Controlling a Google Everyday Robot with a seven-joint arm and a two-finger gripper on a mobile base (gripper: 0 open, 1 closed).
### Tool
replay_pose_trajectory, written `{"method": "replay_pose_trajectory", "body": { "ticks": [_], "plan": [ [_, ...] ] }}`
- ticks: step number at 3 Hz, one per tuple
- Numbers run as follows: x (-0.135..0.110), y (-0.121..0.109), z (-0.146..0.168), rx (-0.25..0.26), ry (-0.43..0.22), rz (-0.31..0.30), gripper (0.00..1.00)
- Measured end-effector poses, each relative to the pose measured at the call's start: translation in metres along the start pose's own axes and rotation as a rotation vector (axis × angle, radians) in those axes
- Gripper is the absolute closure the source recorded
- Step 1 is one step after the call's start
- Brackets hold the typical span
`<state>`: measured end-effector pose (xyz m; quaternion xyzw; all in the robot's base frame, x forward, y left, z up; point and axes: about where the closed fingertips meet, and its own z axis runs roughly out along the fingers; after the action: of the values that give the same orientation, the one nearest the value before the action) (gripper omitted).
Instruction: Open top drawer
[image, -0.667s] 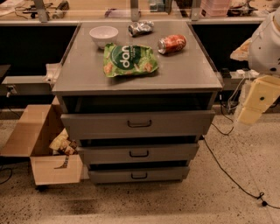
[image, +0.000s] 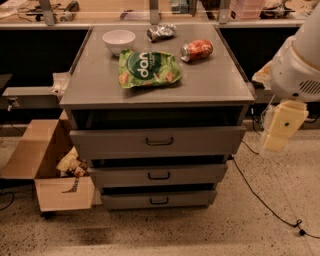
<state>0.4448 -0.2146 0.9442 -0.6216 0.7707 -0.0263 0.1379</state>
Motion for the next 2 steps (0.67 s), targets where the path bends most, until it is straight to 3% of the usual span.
{"method": "replay_pose_trajectory", "body": {
  "ticks": [1, 2],
  "plan": [
    [0.009, 0.01, 0.06, -0.067, 0.002, -0.077, 0.0],
    [0.026, 0.024, 0.142, -0.123, -0.013, -0.173, 0.0]
  ]
}}
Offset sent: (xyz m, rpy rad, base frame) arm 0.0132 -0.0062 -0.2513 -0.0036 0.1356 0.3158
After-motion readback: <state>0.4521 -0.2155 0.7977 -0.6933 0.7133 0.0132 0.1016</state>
